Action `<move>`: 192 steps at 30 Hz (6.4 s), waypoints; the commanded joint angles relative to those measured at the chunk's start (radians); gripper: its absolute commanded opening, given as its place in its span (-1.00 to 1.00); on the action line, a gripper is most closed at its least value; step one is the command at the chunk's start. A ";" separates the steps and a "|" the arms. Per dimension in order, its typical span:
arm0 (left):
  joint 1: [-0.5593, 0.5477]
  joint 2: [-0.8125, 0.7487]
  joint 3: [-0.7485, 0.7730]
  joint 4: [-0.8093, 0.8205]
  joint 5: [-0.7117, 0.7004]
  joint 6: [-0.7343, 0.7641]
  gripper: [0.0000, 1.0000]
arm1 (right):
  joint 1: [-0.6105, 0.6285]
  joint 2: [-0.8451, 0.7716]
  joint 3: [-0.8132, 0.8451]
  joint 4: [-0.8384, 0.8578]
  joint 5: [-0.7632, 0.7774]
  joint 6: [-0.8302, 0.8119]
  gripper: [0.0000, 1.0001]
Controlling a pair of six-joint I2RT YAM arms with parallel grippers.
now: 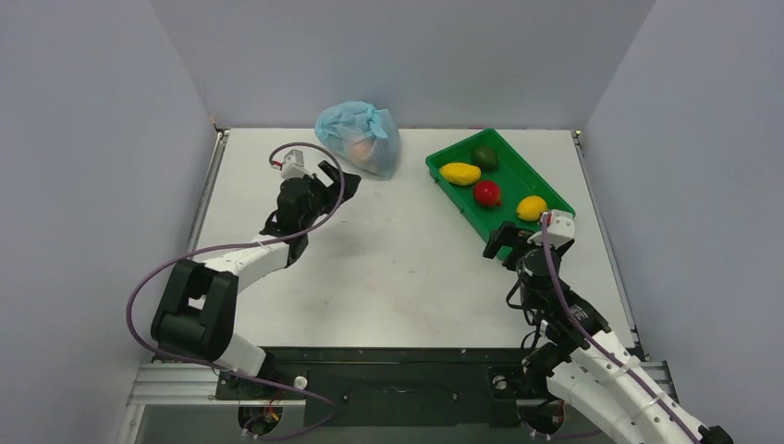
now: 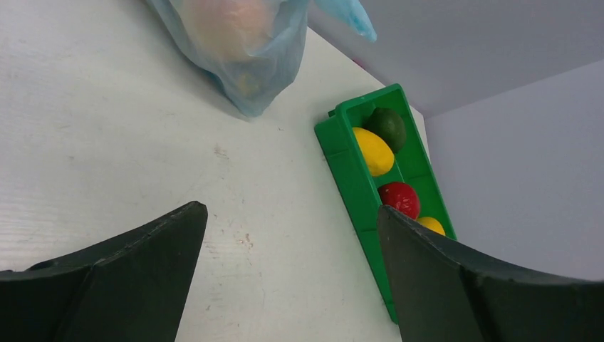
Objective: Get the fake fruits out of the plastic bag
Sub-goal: Move the plastic bag to the center of the board, then untie the plastic bag at the center of the board.
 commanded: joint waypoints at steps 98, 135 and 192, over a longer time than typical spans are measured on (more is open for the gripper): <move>-0.904 -0.536 -0.354 -0.425 -0.421 -0.374 -1.00 | 0.090 0.163 -0.048 0.133 -0.616 0.115 0.74; -1.062 -0.843 -0.038 -1.068 -0.852 -0.174 0.88 | 0.491 0.399 0.141 0.070 -0.074 0.410 0.56; -0.639 -0.479 -0.124 -0.677 -0.202 -0.109 -0.02 | 0.603 0.514 0.043 0.246 -0.105 0.344 0.11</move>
